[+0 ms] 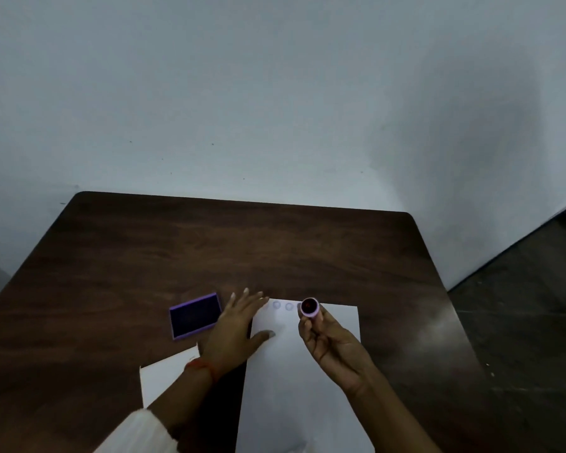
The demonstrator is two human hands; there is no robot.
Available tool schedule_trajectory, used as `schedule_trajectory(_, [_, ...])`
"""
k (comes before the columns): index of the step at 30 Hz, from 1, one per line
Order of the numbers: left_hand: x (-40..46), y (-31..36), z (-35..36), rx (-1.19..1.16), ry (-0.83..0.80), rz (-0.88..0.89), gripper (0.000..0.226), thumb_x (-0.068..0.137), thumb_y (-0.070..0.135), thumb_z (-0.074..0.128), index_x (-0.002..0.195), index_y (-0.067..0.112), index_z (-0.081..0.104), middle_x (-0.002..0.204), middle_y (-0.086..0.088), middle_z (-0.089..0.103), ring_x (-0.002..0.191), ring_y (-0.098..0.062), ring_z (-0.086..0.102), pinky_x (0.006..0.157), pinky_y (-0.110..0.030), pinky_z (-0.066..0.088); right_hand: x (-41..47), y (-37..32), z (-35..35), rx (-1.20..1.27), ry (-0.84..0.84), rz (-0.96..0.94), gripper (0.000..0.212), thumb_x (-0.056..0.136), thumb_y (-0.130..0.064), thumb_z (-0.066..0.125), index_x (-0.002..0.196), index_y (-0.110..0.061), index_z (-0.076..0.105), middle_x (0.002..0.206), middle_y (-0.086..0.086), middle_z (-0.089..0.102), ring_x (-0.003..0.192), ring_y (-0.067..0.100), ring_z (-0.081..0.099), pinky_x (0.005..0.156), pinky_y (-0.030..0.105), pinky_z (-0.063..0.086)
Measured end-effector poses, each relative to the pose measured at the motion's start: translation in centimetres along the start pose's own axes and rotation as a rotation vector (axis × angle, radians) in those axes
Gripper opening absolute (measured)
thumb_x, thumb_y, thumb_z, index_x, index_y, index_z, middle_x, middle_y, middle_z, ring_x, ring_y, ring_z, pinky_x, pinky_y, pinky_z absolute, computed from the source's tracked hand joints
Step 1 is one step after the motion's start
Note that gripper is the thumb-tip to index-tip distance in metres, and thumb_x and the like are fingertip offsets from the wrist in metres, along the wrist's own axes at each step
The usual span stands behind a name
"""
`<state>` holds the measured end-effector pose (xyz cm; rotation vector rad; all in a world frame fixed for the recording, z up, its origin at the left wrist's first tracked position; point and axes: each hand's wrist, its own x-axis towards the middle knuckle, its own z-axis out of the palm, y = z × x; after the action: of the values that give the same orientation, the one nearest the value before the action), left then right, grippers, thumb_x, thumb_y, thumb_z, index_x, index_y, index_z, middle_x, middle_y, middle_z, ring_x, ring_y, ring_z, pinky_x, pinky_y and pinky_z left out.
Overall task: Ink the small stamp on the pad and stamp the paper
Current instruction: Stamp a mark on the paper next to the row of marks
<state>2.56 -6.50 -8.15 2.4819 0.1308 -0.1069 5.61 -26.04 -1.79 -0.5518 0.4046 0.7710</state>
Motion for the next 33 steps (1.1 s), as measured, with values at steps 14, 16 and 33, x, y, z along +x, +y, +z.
schedule_trajectory(14, [1.3, -0.6, 1.7, 0.208, -0.108, 0.026, 0.091, 0.078, 0.063, 0.052, 0.145, 0.021, 0.007, 0.158, 0.002, 0.005, 0.145, -0.015, -0.005, 0.115, -0.034, -0.013, 3.0, -2.4, -2.4, -1.197, 0.53, -0.616, 0.007, 0.081, -0.019, 0.068, 0.087, -0.015, 0.068, 0.09, 0.008, 0.072, 0.083, 0.02, 0.067, 0.074, 0.038, 0.058])
schedule_trajectory(16, [1.2, -0.6, 1.9, 0.229, -0.114, 0.024, 0.091, 0.079, 0.064, 0.05, 0.145, 0.021, 0.006, 0.158, 0.002, 0.004, 0.145, -0.015, -0.005, 0.117, -0.036, -0.012, 3.4, -2.1, -2.5, -1.471, 0.483, -0.755, 0.009, 0.087, -0.017, 0.061, 0.084, -0.012, 0.069, 0.084, 0.007, 0.072, 0.08, 0.019, 0.066, 0.076, 0.036, 0.057])
schedule_trajectory(33, [1.3, -0.5, 1.6, 0.234, -0.134, 0.033, 0.089, 0.08, 0.065, 0.047, 0.145, 0.021, 0.006, 0.158, 0.001, 0.001, 0.145, -0.016, -0.005, 0.114, -0.036, -0.016, 5.8, -2.9, -1.8, -2.306, 0.294, -0.491, 0.025, 0.091, -0.022, 0.053, 0.11, -0.007, 0.059, 0.119, 0.011, 0.063, 0.11, 0.022, 0.054, 0.093, 0.027, 0.044])
